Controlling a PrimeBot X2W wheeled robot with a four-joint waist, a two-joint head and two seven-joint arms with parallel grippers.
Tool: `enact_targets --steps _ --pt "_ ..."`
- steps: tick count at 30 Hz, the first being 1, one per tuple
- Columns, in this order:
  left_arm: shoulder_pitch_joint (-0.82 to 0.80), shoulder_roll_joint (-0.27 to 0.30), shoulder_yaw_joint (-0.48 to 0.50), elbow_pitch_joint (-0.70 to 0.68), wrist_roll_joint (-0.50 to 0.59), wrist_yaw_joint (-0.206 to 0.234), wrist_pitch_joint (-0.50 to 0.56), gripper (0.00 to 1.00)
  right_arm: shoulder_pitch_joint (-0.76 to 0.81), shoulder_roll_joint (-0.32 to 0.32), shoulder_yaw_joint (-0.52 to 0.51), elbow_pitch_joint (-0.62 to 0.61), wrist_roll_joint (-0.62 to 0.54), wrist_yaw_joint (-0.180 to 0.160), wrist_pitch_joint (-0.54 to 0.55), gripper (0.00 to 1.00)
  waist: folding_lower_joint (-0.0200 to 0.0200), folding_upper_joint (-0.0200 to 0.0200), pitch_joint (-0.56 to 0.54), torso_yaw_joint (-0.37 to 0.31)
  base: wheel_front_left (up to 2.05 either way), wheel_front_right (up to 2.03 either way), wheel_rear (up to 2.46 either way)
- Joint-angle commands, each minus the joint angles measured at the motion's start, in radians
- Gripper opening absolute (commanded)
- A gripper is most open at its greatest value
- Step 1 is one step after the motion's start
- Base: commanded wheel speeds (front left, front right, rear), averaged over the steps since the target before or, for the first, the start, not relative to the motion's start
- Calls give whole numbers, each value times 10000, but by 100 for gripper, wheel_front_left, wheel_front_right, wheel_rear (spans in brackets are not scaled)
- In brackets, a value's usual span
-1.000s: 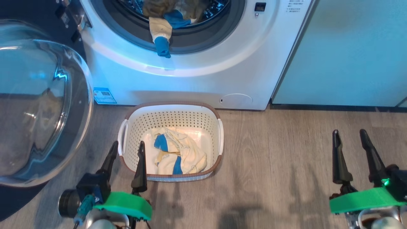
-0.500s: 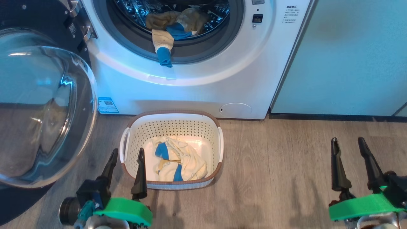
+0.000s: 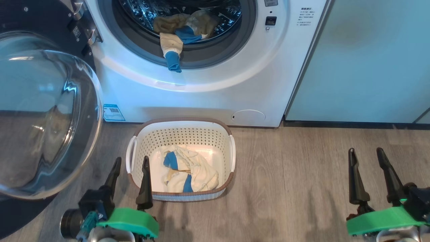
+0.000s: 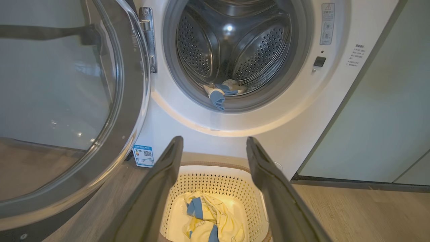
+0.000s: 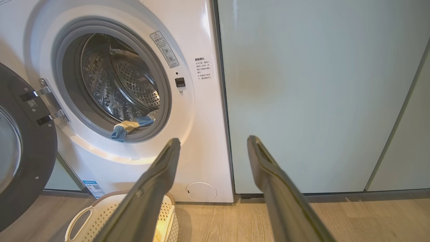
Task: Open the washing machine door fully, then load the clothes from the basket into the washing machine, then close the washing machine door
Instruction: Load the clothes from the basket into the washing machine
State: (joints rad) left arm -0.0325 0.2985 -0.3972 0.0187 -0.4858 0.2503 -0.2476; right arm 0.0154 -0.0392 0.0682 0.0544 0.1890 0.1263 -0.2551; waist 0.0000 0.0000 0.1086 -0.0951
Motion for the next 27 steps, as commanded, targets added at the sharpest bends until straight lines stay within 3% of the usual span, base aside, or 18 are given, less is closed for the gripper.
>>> enact_targets --steps 1,19,27 --pt "-207 110 398 -246 49 1283 -140 100 -197 -110 214 -302 -39 44 -67 100 0 0 21 2 0 0 0" --pt "-1163 -8 674 378 -62 817 -141 100 -602 -110 286 -459 108 44 -67 100 0 0 910 -305 0 0 0" --pt "-2571 66 773 1090 -425 253 267 100 -1126 -110 409 -664 336 44 -67 100 0 0 2067 -642 0 0 0"
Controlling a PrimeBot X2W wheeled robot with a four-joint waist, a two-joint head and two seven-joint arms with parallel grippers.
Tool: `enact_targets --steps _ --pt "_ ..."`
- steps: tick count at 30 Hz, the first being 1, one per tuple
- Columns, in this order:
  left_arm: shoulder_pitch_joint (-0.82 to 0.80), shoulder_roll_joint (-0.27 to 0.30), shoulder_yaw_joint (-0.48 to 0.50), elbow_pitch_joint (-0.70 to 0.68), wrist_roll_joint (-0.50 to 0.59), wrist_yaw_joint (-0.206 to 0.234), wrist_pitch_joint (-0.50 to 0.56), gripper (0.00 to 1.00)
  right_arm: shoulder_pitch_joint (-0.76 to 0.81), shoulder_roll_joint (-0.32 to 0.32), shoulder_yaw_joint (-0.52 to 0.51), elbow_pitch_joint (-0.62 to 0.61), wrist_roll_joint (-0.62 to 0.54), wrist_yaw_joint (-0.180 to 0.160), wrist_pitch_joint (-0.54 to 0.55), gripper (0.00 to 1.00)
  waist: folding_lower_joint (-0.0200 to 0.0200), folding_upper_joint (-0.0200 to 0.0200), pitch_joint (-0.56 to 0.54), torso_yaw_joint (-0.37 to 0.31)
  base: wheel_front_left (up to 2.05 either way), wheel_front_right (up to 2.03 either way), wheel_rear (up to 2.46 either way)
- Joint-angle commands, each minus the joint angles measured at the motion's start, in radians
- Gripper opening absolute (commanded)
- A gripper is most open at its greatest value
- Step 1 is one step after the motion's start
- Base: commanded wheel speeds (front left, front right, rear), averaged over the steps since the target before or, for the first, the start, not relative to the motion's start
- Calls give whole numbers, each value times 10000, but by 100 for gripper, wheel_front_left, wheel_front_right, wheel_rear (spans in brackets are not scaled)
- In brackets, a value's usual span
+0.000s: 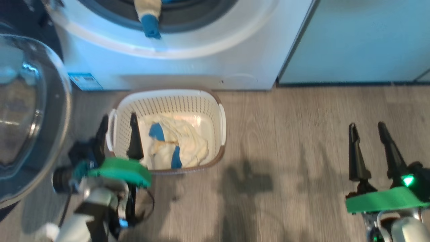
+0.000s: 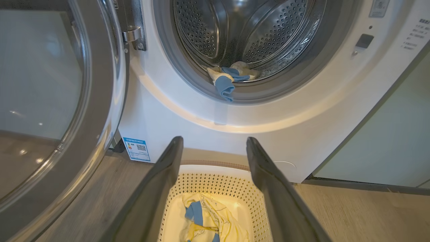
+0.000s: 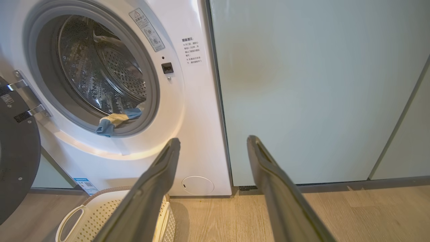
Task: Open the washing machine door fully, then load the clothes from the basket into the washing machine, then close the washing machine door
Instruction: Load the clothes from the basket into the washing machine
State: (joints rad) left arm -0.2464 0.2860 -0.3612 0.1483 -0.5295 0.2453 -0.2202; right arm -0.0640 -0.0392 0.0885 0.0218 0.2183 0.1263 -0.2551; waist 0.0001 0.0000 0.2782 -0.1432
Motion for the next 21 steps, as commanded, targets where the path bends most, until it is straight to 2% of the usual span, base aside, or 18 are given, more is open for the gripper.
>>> enact_targets --steps 1,11,21 --pt "-661 229 427 -89 -7 250 83 100 -414 -110 225 -373 87 44 -67 100 -1 0 563 -220 0 0 0" --pt "-3195 939 451 1170 159 -289 1047 100 -1323 -110 389 -643 673 44 -67 100 -1 0 2403 -875 0 0 0" --pt "-5604 2160 276 1857 856 -590 2426 100 -1983 -110 638 -774 1495 44 -67 100 -1 0 3592 -1656 0 0 0"
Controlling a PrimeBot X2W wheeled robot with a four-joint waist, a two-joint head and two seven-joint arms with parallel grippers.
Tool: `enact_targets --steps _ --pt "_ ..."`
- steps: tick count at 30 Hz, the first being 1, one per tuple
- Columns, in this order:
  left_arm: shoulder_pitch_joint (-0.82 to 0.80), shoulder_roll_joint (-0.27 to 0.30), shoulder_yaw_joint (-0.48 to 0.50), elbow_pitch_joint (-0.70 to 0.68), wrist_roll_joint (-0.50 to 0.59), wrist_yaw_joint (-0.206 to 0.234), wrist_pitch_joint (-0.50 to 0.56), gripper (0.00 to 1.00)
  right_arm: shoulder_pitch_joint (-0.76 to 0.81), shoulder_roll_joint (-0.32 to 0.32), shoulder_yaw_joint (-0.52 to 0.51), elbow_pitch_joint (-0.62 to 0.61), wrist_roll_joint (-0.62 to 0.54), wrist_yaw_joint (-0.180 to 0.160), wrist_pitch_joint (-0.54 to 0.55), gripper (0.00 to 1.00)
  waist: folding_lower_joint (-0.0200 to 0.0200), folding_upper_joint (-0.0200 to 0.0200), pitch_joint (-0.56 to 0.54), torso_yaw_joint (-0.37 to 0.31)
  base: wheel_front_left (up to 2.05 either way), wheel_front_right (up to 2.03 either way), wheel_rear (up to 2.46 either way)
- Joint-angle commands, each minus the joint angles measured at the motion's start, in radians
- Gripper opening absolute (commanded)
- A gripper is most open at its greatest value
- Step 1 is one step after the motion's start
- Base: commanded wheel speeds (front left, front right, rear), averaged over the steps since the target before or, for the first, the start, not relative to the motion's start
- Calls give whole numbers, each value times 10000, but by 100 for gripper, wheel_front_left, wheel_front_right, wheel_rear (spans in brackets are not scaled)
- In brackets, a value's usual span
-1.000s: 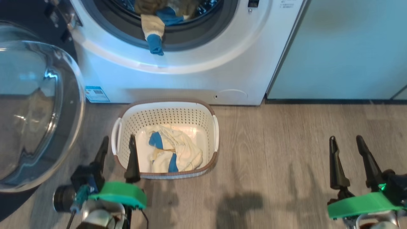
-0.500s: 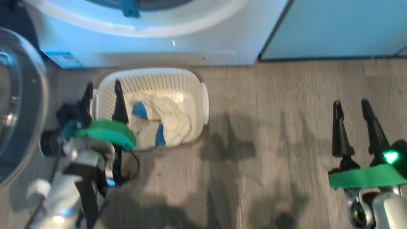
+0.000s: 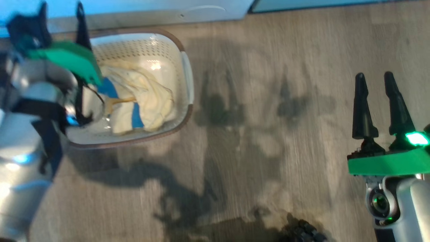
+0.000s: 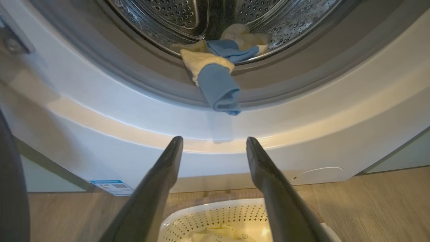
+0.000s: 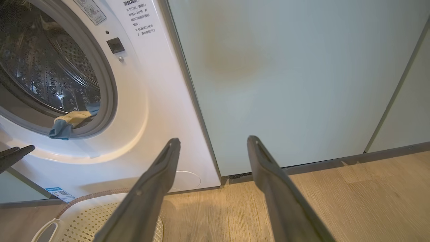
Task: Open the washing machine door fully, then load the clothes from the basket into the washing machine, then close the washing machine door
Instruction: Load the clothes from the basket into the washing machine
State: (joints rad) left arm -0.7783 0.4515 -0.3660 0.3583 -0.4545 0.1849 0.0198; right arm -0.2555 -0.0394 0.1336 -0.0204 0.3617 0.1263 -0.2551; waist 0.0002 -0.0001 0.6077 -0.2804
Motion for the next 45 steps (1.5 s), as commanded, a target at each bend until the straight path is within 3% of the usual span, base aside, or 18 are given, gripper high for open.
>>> enact_targets --steps 1,13,23,24,25,26,27,37,45 --pt "-521 643 295 -219 193 -17 184 100 -124 -108 217 -366 154 44 -67 100 -2 1 398 -354 0 0 0" --pt "-3178 2121 17 -402 911 -550 2471 100 -740 -108 573 -487 1207 44 -67 100 -2 1 1409 -1026 0 0 0" --pt "-4307 2713 -40 -233 975 -764 4007 100 -928 -108 711 -494 1667 44 -67 100 -2 1 1797 -1378 0 0 0" --pt "-4404 2750 -65 -246 1012 -767 4108 93 -939 -108 720 -492 1700 44 -67 100 -2 1 1826 -1404 0 0 0" --pt "-4486 2766 -89 -269 1037 -765 4192 44 -950 -108 726 -492 1727 44 -67 100 -2 1 1850 -1420 0 0 0" --pt "-4551 2790 -129 -281 1064 -779 4302 12 -960 -108 735 -491 1750 44 -67 100 -2 1 1867 -1438 0 0 0" --pt "-4622 2807 -154 -292 1076 -792 4389 0 -970 -108 742 -490 1770 44 -67 100 -2 1 1885 -1452 0 0 0" --pt "-5341 2797 -389 -643 1363 -794 4522 0 -1064 -108 773 -546 1899 44 -67 100 -2 1 2062 -1461 0 0 0" --pt "-6513 2743 -695 -146 1780 -1195 4009 0 -1174 -108 967 -638 2087 44 -67 100 -2 1 2489 -1766 0 0 0"
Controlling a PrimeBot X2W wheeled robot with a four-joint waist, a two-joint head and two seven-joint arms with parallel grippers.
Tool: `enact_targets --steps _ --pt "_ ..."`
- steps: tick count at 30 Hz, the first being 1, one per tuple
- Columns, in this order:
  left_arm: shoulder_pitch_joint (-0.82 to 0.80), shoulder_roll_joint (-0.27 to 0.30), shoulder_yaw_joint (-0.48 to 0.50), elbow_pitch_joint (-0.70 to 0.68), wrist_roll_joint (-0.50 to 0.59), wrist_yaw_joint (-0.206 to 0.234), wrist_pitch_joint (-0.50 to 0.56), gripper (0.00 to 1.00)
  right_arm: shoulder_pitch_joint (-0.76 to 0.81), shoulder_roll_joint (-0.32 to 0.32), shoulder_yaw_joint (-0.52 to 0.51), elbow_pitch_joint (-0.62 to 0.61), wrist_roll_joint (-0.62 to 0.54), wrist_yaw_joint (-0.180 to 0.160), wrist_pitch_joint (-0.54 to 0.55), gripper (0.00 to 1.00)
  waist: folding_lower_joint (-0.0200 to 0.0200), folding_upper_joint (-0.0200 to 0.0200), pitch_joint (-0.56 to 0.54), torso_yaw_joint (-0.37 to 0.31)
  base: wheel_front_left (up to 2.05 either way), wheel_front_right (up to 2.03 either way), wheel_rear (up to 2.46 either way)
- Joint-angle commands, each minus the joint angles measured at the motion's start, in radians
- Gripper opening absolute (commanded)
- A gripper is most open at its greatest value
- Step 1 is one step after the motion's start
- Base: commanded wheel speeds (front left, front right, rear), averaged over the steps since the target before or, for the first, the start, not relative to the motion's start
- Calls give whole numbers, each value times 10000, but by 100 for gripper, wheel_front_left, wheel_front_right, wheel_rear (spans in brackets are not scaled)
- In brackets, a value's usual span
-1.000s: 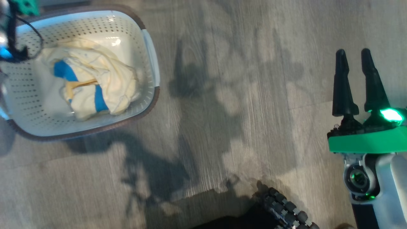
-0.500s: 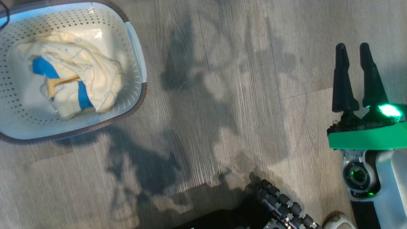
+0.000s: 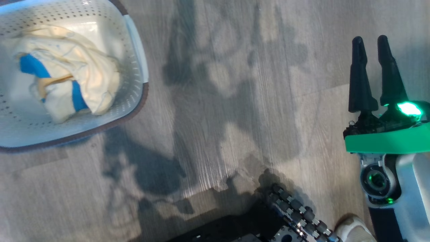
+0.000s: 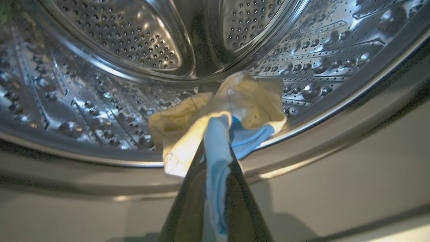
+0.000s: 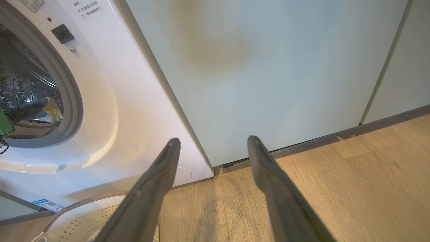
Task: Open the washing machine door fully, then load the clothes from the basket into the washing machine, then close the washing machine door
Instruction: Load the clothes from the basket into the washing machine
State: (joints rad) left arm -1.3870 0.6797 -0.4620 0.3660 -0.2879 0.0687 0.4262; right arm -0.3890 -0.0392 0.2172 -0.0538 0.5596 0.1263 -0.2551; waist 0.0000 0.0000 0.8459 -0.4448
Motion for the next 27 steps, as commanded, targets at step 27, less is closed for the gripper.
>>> enact_targets --steps 27 --pt "-4056 -348 -724 2834 1443 -656 -2064 0 726 -110 402 -870 377 44 -67 100 0 0 968 -664 0 0 0"
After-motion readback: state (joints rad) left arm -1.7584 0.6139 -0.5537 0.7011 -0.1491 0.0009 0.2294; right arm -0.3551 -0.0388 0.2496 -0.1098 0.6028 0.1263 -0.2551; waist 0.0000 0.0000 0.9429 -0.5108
